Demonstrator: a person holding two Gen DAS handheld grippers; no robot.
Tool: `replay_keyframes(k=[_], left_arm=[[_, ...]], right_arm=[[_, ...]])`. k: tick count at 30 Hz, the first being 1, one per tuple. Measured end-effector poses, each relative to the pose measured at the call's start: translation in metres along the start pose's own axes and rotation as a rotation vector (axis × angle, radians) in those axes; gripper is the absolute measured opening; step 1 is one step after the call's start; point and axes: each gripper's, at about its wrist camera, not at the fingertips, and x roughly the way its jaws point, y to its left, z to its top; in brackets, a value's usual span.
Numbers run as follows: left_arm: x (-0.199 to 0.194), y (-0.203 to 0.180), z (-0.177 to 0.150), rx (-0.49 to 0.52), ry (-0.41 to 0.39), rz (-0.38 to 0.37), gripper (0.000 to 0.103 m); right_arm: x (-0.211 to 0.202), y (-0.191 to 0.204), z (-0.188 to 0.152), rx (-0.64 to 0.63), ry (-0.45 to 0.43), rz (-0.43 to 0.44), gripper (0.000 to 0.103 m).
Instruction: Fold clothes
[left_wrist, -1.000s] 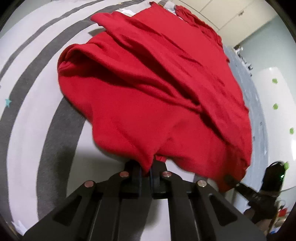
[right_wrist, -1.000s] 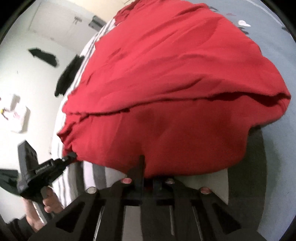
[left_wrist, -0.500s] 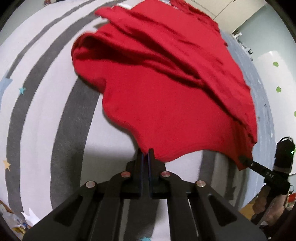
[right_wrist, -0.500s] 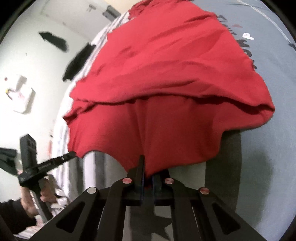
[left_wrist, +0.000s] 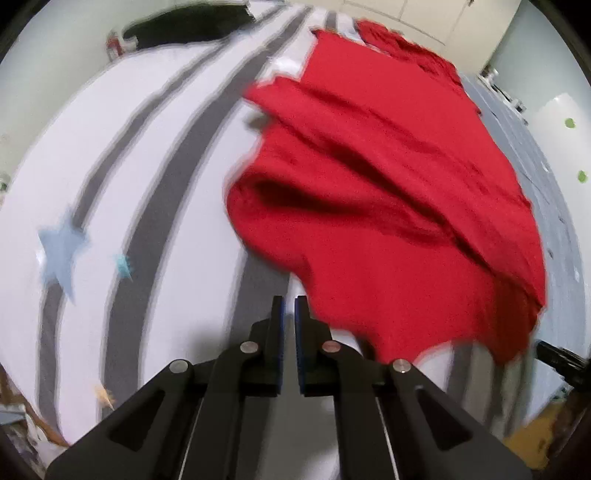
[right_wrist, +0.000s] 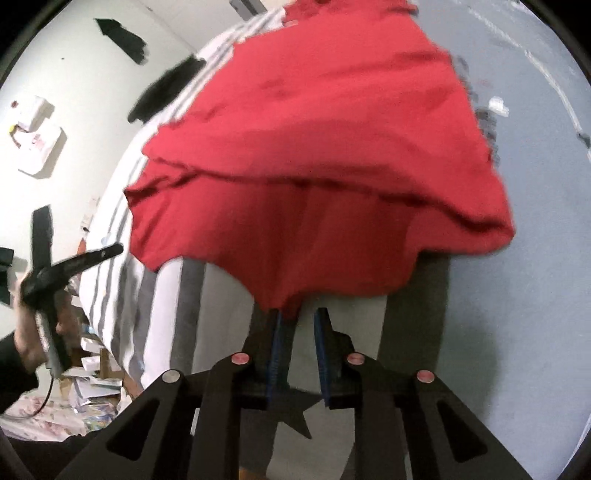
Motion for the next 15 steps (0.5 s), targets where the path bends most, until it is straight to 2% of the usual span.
replay_keyframes(k=[3,7,12,15], left_arm=[[0.019,-0.009,0.044,0.017,-0.069,0.006,0.003],[0.031,-0.005,0.059,0.053,-0.097,0.002,0.003],[0.072,0.002,0.061,0.094,-0.032,0.028,0.003],[0.069,0.018,0.056,0.062,-0.017,0.000,0.007]], right_arm=[[-0.005,-0.004,0.020,0.002,-0.064,-0.038,0.018],[0.002,-0.013,0.057,0.040,-0.159,-0.103,0.018],[0.023,-0.018,0.086,0.090,-0.215,-0.196,0.018],[0.026,-0.019,0.088,0.111,-0.209,-0.237,0.018]])
